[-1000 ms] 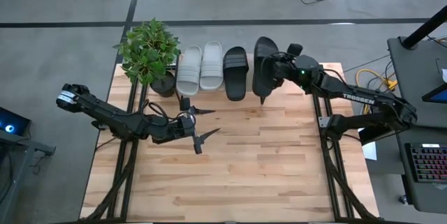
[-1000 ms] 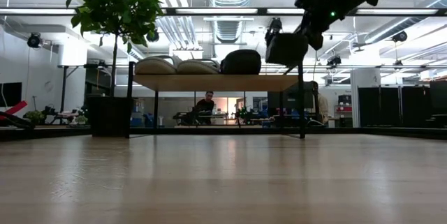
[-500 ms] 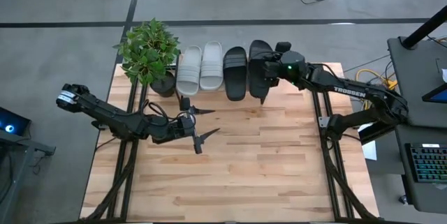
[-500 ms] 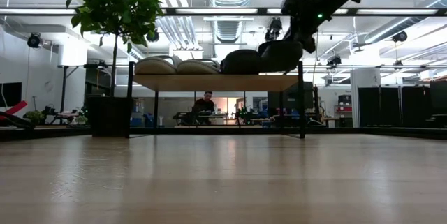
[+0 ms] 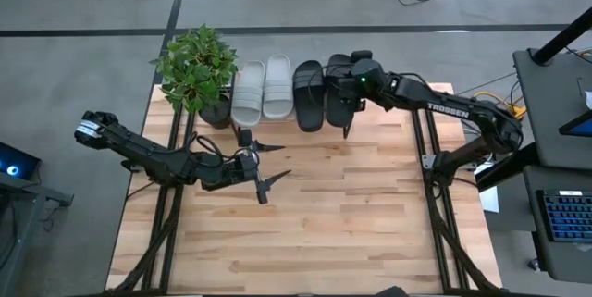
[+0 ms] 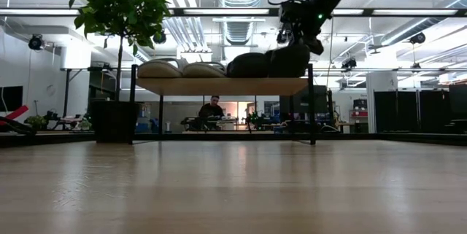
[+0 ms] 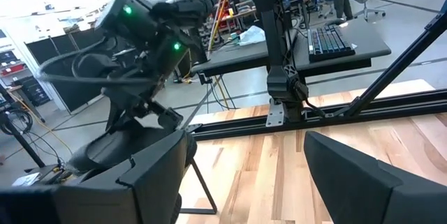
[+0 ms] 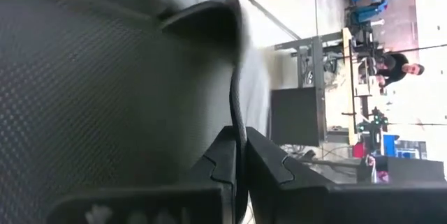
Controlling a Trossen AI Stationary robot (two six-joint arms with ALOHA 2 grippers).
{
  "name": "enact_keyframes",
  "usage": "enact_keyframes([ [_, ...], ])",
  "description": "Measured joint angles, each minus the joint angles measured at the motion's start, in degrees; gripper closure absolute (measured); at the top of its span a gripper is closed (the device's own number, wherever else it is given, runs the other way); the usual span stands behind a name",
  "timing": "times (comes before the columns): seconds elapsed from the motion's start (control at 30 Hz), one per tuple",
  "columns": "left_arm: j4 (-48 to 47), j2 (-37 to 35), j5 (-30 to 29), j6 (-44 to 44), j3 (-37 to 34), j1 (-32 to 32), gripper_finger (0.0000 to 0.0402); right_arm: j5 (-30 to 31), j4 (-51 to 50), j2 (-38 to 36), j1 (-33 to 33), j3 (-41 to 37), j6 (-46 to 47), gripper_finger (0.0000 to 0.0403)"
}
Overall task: Pick and place slides into the shelf
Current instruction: Put the black slipper on the shelf
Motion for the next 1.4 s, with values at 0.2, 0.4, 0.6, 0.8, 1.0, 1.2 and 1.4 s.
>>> enact_keyframes([
  [0.2,-0.1,0.1,0.0,0.0,0.0,0.0,0.0127,0.2,-4.7,-3.3,-0.1,0.7,-0.4,0.0394],
  [0.4,0.1,0.1,0.0,0.0,0.0,0.0,0.0127,-0.8,-4.3,-3.6,-0.1,-0.6,0.2,0.0394],
  [0.6,0.1,0.1,0.0,0.0,0.0,0.0,0.0127,-1.2,-2.8,-1.4,0.0,-1.0,0.5,0.0394],
  [0.8,0.1,0.1,0.0,0.2,0.0,0.0,0.0127,-1.8,0.1,-0.5,-0.1,-1.0,0.0,0.0394],
  [1.0,0.1,0.1,0.0,0.2,0.0,0.0,0.0127,-2.5,0.1,-0.5,-0.1,-0.9,4.7,0.0394],
  [1.2,0.1,0.1,0.0,0.3,0.0,0.0,0.0127,-4.4,0.3,-0.5,-0.1,-0.9,12.4,0.0394],
  [1.4,0.1,0.1,0.0,0.3,0.0,0.0,0.0127,-7.8,0.8,-0.5,-0.1,-0.6,16.9,0.0394],
])
